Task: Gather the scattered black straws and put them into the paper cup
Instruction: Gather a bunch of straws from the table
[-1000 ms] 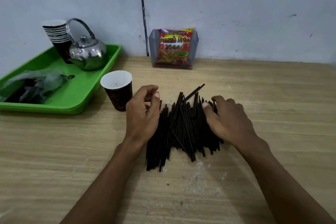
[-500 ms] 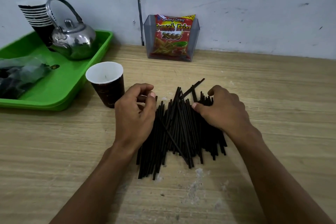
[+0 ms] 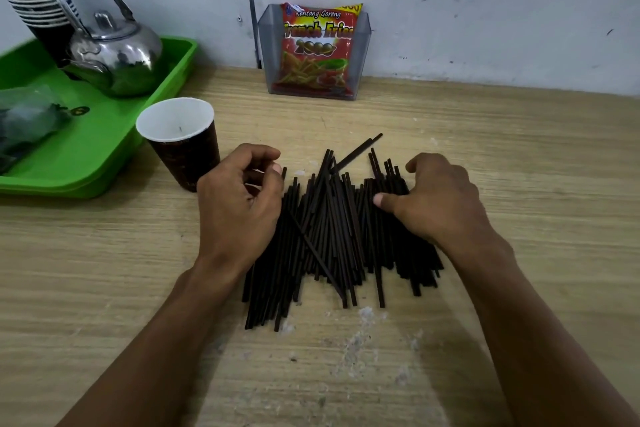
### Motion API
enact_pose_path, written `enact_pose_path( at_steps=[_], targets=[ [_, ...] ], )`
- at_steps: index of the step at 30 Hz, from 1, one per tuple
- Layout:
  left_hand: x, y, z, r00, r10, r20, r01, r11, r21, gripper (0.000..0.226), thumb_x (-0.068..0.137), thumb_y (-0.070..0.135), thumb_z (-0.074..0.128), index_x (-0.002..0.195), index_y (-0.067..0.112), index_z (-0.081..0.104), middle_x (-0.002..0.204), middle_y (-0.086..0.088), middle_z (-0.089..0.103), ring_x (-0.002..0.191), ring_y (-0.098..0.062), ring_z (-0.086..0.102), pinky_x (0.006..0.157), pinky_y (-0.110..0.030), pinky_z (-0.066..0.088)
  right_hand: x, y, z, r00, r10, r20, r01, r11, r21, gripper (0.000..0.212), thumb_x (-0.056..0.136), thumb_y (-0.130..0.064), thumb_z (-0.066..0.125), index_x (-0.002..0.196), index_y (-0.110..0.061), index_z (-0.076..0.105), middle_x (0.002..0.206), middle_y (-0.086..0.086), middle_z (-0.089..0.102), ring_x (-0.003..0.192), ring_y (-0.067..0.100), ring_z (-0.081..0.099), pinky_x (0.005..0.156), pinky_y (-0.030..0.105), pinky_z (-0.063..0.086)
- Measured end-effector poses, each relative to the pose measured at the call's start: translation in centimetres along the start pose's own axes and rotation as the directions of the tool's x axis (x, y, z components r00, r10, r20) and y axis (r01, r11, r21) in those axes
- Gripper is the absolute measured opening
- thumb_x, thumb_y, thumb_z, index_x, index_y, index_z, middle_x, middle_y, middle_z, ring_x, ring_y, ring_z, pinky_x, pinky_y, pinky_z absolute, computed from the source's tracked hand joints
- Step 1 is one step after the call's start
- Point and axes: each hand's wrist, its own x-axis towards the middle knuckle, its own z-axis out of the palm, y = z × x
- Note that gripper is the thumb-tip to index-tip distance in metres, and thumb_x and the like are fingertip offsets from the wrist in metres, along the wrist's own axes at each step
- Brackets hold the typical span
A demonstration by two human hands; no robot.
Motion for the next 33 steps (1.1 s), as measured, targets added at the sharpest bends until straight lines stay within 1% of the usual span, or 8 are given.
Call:
enact_pose_path(
  at_steps=[4,7,10,14,22,25,27,33],
  targets=[
    [-0.1,0.0,0.0,1.000,-0.003,0.013,0.003,1.000,0.008,0.015,0.091,0.008,0.061,0.101,0.017,0.068,0.085,0.007,0.069,0.074,-0.014,0.070,0.066,-0.026,0.058,-0.4,-0.2,-0.1,0.999,0.014,0.030,-0.015,0.999,0.028,0.059,0.081,-0.035,0.076,0.128,-0.013,0.048,0.130,0.012,0.050,0.116,0.032,0.052,0.089,0.040,0.044],
    [-0.1,0.1,0.0,1.000,0.004,0.018,-0.004,1.000,0.012,0.015,0.090,0.007,0.061,0.100,0.017,0.068,0.084,0.006,0.069,0.074,-0.014,0.070,0.066,-0.022,0.056,-0.4,-0.5,-0.2,0.998,0.034,0.060,-0.038,0.997,0.071,0.052,0.083,-0.029,0.075,0.125,-0.012,0.050,0.121,0.012,0.050,0.107,0.028,0.051,0.085,0.038,0.043],
    [-0.1,0.1,0.0,1.000,0.011,0.021,-0.011,1.000,0.019,0.015,0.090,0.006,0.061,0.100,0.016,0.068,0.084,0.005,0.069,0.074,-0.015,0.070,0.067,-0.022,0.056,0.0,-0.4,0.0,0.996,0.052,0.066,-0.058,0.994,0.092,0.038,0.082,-0.020,0.075,0.114,-0.010,0.056,0.103,0.005,0.052,0.095,0.025,0.055,0.082,0.036,0.050],
    [-0.1,0.2,0.0,1.000,0.014,0.025,-0.015,1.000,0.020,0.015,0.090,0.006,0.062,0.099,0.015,0.069,0.083,0.006,0.069,0.074,-0.014,0.070,0.066,-0.021,0.056,0.4,-0.2,0.1,0.994,0.082,0.072,-0.090,0.989,0.115,0.025,0.081,-0.004,0.068,0.104,-0.010,0.061,0.102,0.010,0.061,0.090,0.028,0.062,0.076,0.036,0.056],
    [-0.2,0.3,-0.1,0.999,0.029,0.028,-0.030,0.999,0.034,0.014,0.090,0.005,0.062,0.096,0.015,0.070,0.081,0.006,0.069,0.073,-0.014,0.070,0.066,-0.024,0.057,0.7,0.3,0.2,0.994,0.052,0.095,-0.066,0.987,0.148,0.018,0.087,-0.002,0.061,0.104,-0.007,0.058,0.101,0.010,0.059,0.088,0.026,0.061,0.069,0.032,0.053],
    [-0.2,0.3,-0.1,0.999,0.027,0.028,-0.028,0.999,0.033,0.014,0.090,0.005,0.062,0.097,0.014,0.070,0.082,0.007,0.070,0.073,-0.013,0.071,0.067,-0.027,0.058,0.9,0.6,0.0,0.994,0.021,0.106,-0.039,0.985,0.168,0.013,0.092,-0.005,0.058,0.097,-0.010,0.048,0.094,0.004,0.050,0.077,0.018,0.052,0.059,0.028,0.042],
    [-0.2,0.3,-0.1,0.999,0.027,0.031,-0.028,0.999,0.036,0.015,0.090,0.006,0.062,0.097,0.014,0.070,0.082,0.007,0.070,0.074,-0.013,0.071,0.067,-0.028,0.059,1.1,1.0,-0.2,0.995,-0.004,0.102,-0.017,0.980,0.197,0.012,0.093,-0.007,0.056,0.100,-0.010,0.047,0.093,0.003,0.049,0.073,0.014,0.047,0.053,0.025,0.036],
    [-0.2,0.5,-0.2,0.999,0.036,0.033,-0.037,0.999,0.030,0.015,0.089,0.004,0.061,0.097,0.013,0.070,0.079,0.003,0.070,0.071,-0.014,0.070,0.066,-0.024,0.057,1.9,2.0,-0.7,0.999,-0.034,0.040,0.018,0.943,0.333,0.023,0.096,-0.014,0.050,0.119,-0.011,0.052,0.110,0.008,0.057,0.095,0.022,0.055,0.062,0.027,0.039]
  ],
)
